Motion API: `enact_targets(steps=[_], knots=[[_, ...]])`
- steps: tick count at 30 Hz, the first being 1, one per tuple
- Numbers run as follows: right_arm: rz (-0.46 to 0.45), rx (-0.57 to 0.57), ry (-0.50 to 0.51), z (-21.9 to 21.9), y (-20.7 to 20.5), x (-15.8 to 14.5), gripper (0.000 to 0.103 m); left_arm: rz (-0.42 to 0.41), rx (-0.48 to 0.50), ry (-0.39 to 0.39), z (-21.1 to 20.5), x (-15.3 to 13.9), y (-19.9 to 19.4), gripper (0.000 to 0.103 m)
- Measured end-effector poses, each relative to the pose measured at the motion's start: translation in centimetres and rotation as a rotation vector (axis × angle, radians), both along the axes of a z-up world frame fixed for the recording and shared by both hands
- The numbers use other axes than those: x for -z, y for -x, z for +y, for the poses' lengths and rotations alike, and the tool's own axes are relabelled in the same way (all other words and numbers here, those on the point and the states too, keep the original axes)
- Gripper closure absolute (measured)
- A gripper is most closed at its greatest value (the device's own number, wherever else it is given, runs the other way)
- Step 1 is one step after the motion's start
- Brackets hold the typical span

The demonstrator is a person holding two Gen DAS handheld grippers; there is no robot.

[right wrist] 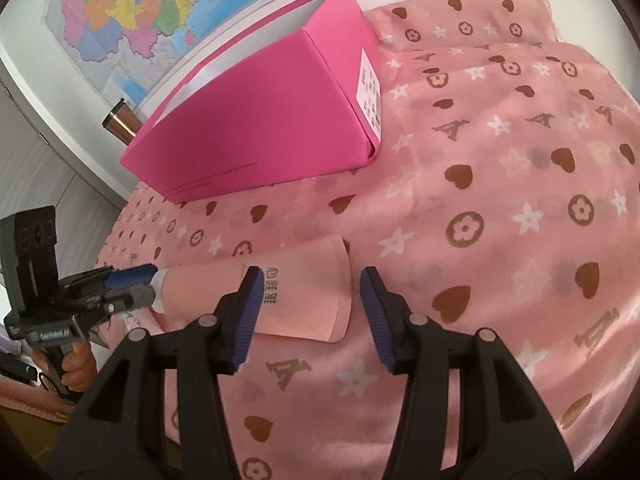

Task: Organize rigid objects
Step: 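Grasp the pink bottle's white cap with the left gripper while the right gripper grasps its body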

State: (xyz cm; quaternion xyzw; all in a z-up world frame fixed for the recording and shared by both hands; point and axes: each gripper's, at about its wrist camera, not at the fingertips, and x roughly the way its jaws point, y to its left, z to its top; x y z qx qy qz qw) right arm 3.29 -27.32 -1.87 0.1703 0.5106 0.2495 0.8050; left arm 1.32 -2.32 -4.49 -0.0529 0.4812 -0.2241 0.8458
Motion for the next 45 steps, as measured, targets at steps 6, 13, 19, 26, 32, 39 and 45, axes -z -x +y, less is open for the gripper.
enact_targets(steps=[6,13,19,26,32,39,45], knots=[[-0.018,-0.028,0.047,0.9,0.1,-0.2,0.05,0.017,0.015,0.003,-0.6,0.1,0.2,0.061],[-0.013,-0.008,0.034,0.7,0.3,-0.5,0.05,0.025,-0.003,0.012,-0.4,0.0,-0.1,0.059],[-0.037,-0.004,0.03,0.7,0.6,-1.6,0.05,-0.001,-0.019,0.016,-0.2,-0.7,-0.3,0.058],[-0.05,-0.007,0.032,1.0,0.5,-2.1,0.05,-0.026,-0.025,0.003,-0.1,-1.3,-0.5,0.058],[-0.026,-0.008,0.014,1.1,-0.3,-1.1,0.05,-0.009,-0.039,-0.027,-0.1,0.0,-1.6,0.058],[-0.004,-0.008,0.002,1.2,-1.1,0.2,0.051,-0.008,-0.046,-0.036,-0.2,0.8,-1.6,0.059],[-0.021,-0.011,0.01,1.3,-0.8,0.2,0.051,-0.033,-0.055,-0.06,-0.3,0.7,-1.3,0.065]])
